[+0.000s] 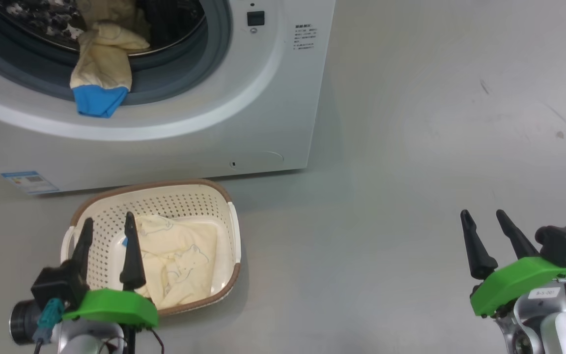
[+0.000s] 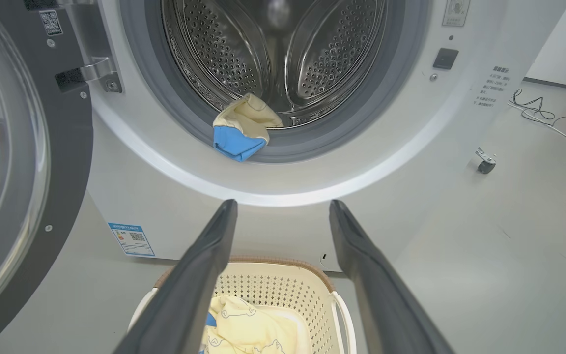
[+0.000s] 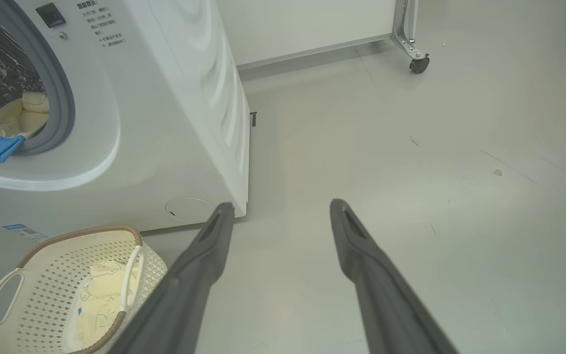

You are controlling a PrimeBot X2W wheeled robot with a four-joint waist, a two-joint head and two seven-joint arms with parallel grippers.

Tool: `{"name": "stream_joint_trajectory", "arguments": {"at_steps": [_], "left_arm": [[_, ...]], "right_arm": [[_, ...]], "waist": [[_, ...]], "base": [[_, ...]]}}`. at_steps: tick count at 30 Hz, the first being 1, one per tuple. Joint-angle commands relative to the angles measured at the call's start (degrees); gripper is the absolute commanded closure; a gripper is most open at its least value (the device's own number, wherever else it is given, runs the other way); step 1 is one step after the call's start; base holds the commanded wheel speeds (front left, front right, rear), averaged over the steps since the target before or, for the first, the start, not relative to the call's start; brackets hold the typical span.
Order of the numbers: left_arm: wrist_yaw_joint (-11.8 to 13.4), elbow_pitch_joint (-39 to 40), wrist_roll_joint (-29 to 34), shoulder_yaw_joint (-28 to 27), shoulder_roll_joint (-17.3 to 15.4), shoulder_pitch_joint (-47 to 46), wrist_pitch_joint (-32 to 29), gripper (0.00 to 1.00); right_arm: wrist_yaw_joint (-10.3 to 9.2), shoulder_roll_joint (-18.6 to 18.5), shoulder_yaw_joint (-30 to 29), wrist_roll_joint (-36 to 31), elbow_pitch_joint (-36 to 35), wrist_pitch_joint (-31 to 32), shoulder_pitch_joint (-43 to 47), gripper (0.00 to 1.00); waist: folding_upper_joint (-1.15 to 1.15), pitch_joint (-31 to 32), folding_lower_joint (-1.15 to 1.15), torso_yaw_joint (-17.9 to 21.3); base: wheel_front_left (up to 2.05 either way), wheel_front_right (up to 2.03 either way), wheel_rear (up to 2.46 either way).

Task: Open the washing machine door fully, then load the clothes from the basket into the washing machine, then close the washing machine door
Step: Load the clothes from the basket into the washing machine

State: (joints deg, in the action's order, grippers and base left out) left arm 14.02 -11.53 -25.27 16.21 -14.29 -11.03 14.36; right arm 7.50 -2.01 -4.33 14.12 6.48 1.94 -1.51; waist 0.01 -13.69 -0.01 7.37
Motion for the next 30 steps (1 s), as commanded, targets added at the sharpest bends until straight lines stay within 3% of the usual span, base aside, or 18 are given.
{"name": "stream_joint_trajectory", "arguments": {"at_steps": [1,18,30], "left_arm": [[2.5,2.6,0.9,-1.8,-0.4,1.2,0.6,0.0],[1.7,3.7,2.5,-0.3,-0.3,6.7,0.6,0.0],[2.4,4.9,2.2,-0.4,-1.0,8.1,0.3,0.0]], "right_arm": [[-0.01,-0.9,0.8,-1.4,-3.1,0.9,0.1,0.0],[-0.01,-0.9,4.2,-10.0,-13.5,4.2,2.6,0.0],[-0.01,-0.9,5.1,-10.3,-15.5,5.7,4.4,0.0]], "waist": [[-0.01,2.8,0.01,-1.8],[-0.01,10.0,0.01,-5.9],[-0.01,11.5,0.01,-5.8]], "base": [[0.0,0.0,0.0],[0.0,0.0,0.0],[0.0,0.0,0.0]]}}
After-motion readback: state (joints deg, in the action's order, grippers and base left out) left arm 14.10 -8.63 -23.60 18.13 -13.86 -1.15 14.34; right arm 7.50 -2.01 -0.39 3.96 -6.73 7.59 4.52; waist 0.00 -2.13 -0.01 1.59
